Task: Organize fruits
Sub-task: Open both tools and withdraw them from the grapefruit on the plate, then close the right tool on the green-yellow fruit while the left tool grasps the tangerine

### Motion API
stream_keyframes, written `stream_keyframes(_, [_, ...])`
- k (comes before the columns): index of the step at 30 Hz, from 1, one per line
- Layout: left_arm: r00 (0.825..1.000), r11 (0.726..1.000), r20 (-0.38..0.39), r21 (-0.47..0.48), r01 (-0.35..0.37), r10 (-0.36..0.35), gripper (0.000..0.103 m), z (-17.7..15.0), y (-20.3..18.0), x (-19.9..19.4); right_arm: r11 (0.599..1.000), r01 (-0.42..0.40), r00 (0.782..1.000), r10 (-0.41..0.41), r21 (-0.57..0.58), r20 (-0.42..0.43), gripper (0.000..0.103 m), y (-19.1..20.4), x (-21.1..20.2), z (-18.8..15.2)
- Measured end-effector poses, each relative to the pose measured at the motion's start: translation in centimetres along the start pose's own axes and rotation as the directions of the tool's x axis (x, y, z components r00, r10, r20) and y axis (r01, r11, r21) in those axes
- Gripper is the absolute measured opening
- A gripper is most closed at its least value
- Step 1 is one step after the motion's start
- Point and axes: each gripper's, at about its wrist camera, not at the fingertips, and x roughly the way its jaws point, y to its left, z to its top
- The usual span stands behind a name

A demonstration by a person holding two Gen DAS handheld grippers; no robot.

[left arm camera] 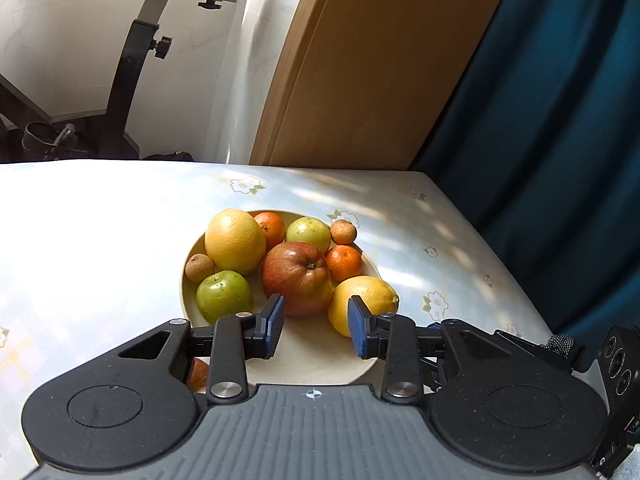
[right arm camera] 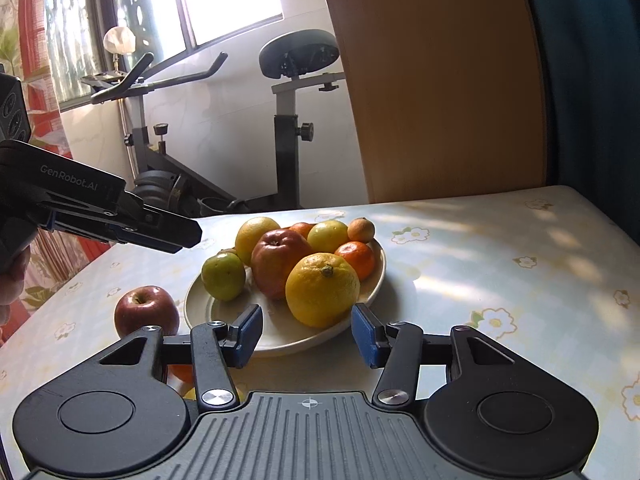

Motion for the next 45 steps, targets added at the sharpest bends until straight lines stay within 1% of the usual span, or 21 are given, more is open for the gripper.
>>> stream_keyframes(4, [0.999,0.998,0.020,0.044,-0.048,0.047,0.037,-1.1,1.6,-2.4,1.000,-0.002,1.000,0.002,-0.019,-0.018,0.047,1.6,-0.6,-1.0])
stream_keyframes(6, [0.998,0.996,0.019,0.054,-0.067,0.066,0.037,-1.6,2.3,-3.3,0.999,-0.011,0.999,0.009,-0.053,-0.034,0.047,2.5,-0.8,-1.5])
stream_keyframes(9, [0.997,0.995,0.017,0.071,-0.077,0.076,0.037,-2.4,2.9,-4.3,0.992,-0.015,0.998,0.008,-0.128,-0.055,0.047,4.1,-1.1,-2.2])
stream_keyframes(13, [0.993,0.986,0.036,0.120,-0.113,0.109,0.037,-3.7,3.1,-5.4,0.983,-0.038,0.996,0.022,-0.182,-0.087,0.047,5.3,-1.1,-2.9])
stream_keyframes(17, [0.993,0.982,0.029,0.147,-0.118,0.114,0.037,-5.1,3.2,-5.9,0.970,-0.064,0.992,0.036,-0.236,-0.121,0.048,6.3,-0.8,-3.4])
stream_keyframes(20, [0.994,0.981,0.018,0.158,-0.111,0.110,0.037,-5.7,3.1,-5.8,0.960,-0.049,0.993,0.017,-0.274,-0.119,0.048,7.0,-0.5,-3.7])
stream_keyframes(25, [0.996,0.985,0.009,0.144,-0.091,0.091,0.037,-6.4,3.0,-5.5,0.959,-0.030,0.991,-0.007,-0.281,-0.132,0.046,6.8,0.0,-3.9])
stream_keyframes(26, [0.996,0.986,0.007,0.141,-0.089,0.089,0.037,-6.4,3.0,-5.4,0.960,-0.034,0.991,-0.004,-0.277,-0.133,0.044,6.8,0.1,-3.9])
stream_keyframes(32, [0.997,0.990,-0.022,0.121,-0.070,0.073,0.037,-7.0,2.5,-4.7,0.952,-0.043,0.991,0.004,-0.302,-0.130,0.044,6.8,0.0,-4.0])
stream_keyframes(37, [0.998,0.985,-0.035,0.164,-0.049,0.056,0.037,-7.5,1.4,-4.1,0.965,-0.053,0.994,0.027,-0.257,-0.101,0.043,5.8,-0.6,-3.9])
stream_keyframes(40, [0.997,0.985,-0.049,0.167,-0.042,0.051,0.037,-7.5,0.9,-3.4,0.977,-0.060,0.997,0.047,-0.205,-0.069,0.043,4.8,-1.2,-3.5])
stream_keyframes(45, [0.997,0.986,-0.058,0.164,-0.035,0.045,0.037,-7.2,-0.2,-1.9,0.992,-0.029,1.000,0.028,-0.121,-0.013,0.043,3.1,-1.9,-3.3])
